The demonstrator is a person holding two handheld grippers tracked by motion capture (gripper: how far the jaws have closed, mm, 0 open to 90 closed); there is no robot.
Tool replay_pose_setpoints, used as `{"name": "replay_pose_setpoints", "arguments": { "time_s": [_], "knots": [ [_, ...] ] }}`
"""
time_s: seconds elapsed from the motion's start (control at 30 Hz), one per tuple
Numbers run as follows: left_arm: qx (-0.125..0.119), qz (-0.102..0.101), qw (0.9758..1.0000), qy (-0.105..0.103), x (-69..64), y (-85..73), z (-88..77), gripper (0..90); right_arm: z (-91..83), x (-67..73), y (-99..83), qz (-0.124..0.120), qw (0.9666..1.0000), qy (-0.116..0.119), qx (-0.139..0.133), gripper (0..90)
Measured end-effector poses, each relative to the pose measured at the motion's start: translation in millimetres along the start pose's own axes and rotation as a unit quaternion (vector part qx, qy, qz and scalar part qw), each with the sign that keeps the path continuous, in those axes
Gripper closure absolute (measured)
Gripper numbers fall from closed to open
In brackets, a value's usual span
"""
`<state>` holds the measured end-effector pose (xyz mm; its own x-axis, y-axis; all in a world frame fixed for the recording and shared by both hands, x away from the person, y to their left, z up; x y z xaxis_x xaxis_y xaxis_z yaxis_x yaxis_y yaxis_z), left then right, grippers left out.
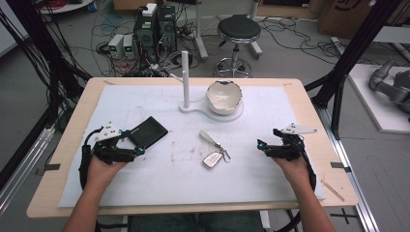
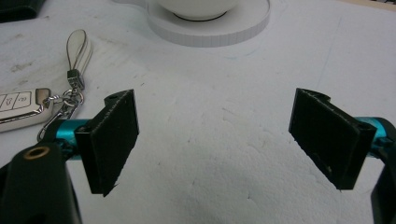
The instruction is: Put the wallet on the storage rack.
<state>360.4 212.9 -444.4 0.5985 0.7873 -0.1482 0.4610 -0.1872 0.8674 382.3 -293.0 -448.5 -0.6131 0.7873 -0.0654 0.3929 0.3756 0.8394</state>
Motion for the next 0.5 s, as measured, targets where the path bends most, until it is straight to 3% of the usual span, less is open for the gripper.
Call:
{"name": "replay_pose_setpoints", "arguments": {
  "time_s": [0.27,0.5],
  "knots": [
    [-0.002,-0.002,1.0000,0.006,0.9,-3.0,-7.2,16.6,1.9,1.2,9.0,-0.007,0.9999,0.003,-0.010,16.0],
    [-0.005,-0.008,0.9998,0.018,4.2,-9.8,-21.8,16.6,19.1,14.9,27.8,-0.027,0.9993,0.024,-0.009,16.1]
  ]
}}
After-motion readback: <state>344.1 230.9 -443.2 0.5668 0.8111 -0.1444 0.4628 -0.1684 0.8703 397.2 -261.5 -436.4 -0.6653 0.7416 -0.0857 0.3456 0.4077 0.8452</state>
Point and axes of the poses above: each handheld gripper's, and its own axes: z roughly forward along the jaws, y roughly out of its top, x roughly to its left, the point moved 5 cm from there along z, roughly forward along the jaws, and after that the axes turned 7 degrees about -z, right-handed, at the moved point
